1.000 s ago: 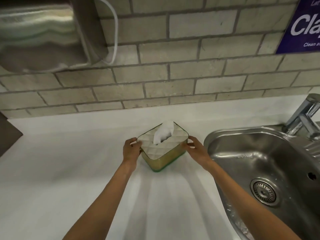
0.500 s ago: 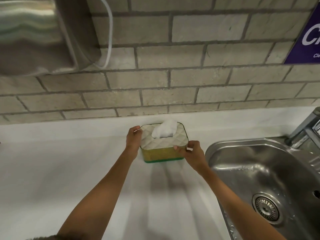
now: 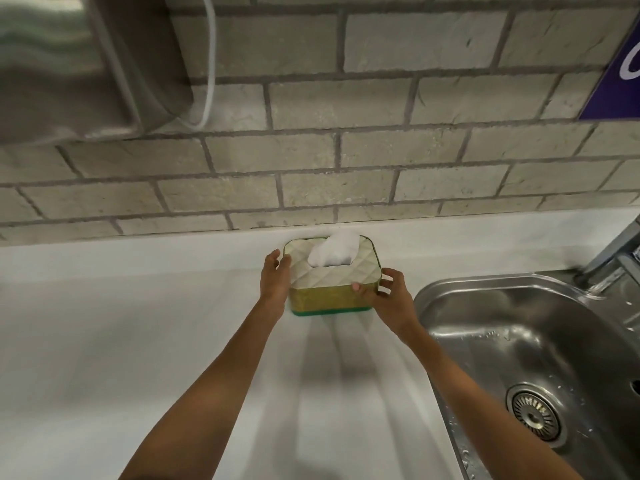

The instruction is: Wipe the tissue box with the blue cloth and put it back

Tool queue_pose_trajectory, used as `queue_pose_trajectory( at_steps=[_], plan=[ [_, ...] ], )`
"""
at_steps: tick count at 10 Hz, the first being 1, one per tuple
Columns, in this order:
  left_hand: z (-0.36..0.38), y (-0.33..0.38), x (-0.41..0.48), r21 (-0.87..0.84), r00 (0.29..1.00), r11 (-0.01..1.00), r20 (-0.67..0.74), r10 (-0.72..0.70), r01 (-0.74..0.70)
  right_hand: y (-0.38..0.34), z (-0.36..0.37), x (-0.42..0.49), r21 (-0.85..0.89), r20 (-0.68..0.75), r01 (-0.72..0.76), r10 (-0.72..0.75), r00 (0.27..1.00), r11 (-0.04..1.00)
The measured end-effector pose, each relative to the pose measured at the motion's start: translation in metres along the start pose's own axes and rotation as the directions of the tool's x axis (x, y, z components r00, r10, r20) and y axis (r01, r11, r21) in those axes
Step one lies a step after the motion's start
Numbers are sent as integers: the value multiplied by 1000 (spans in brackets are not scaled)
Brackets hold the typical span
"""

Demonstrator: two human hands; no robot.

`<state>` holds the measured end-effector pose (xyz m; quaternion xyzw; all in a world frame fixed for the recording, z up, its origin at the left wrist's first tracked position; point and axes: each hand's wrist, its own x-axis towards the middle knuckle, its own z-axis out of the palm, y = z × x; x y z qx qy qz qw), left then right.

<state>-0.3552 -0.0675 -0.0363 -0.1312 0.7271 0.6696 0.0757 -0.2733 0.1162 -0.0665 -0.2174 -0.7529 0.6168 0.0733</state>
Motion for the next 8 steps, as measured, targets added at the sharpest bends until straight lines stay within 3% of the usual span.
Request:
queue_pose_trajectory(
  at_steps=[6,8],
  plan=[
    [2,-9,-8,35,999,999,44,-2,0,-1,1,4,-5,25,7,-7,1000,1000],
    [-3,-7,-19,96,999,995,21,-31,28,-8,-8,-9,-80,22,-34,35,999,996]
  ],
)
